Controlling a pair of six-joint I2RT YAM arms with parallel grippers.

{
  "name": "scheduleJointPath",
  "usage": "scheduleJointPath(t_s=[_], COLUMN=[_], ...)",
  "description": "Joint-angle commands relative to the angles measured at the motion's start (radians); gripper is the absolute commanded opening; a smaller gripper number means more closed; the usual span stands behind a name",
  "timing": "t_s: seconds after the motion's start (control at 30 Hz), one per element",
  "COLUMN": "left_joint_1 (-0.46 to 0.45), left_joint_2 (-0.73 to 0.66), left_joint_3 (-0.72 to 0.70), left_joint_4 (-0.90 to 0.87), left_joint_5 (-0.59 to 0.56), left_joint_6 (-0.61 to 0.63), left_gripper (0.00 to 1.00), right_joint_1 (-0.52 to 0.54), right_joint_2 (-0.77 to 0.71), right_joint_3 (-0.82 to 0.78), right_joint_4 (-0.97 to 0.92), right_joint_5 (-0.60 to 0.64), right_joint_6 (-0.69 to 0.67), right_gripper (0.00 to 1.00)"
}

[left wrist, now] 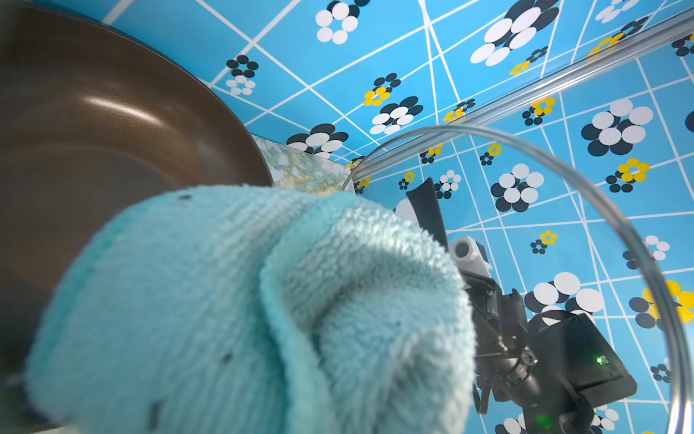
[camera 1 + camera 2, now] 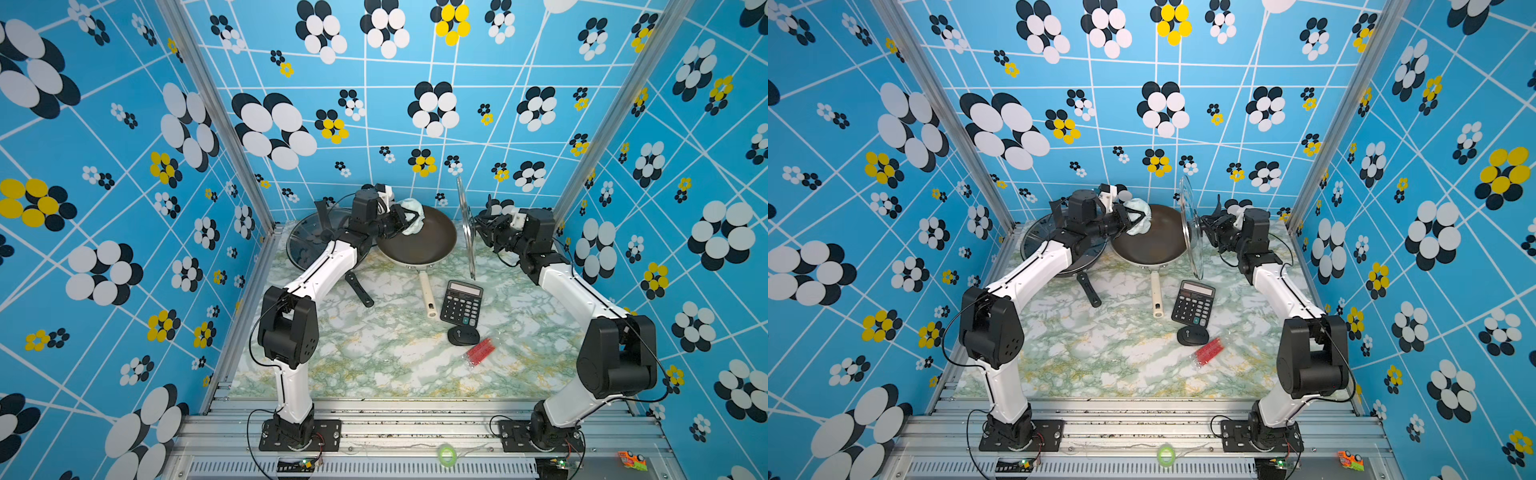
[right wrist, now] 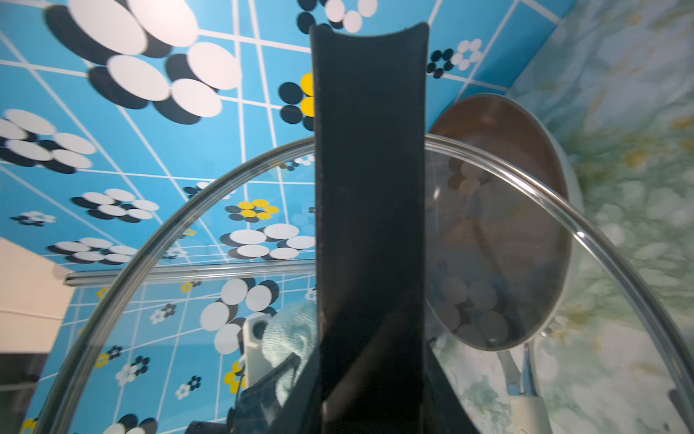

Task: Wipe the pot lid with a cloth
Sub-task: Wipe the pot lid.

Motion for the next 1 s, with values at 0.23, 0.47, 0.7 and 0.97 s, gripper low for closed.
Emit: scheduleJointPath(t_s=[0.23,0.47,0.7,0.97], left_joint_1=[-0.097,-0.177,-0.229,-0.292], left_joint_2=[-0.105,-0.158,-0.095,0.080], left_joint_3=[-0.050,-0.052,0.064,0.382], left_joint_4=[-0.022,-0.120,-0.224,-0.366], left_joint_5=[-0.092,-0.171,-0.160,-0.001], left_joint_6=[0.140,0.285,0.411,0.547], left_gripper=[0.00,0.00,0.00,0.00], right_joint_1=[-0.062,-0.061,-0.041,0.013], right_joint_2=[0.286,0.321,0.393,0.415], right_joint_3=[0.112,0.164,0.222,0.241], right_joint_4=[1.085,0.989,1.074,1.092], right_joint_5=[-0.138,-0.246,-0.256,-0.295], right_joint_6=[0.754,0.673,0.743,0.725], right_gripper=[0.00,0.00,0.00,0.00])
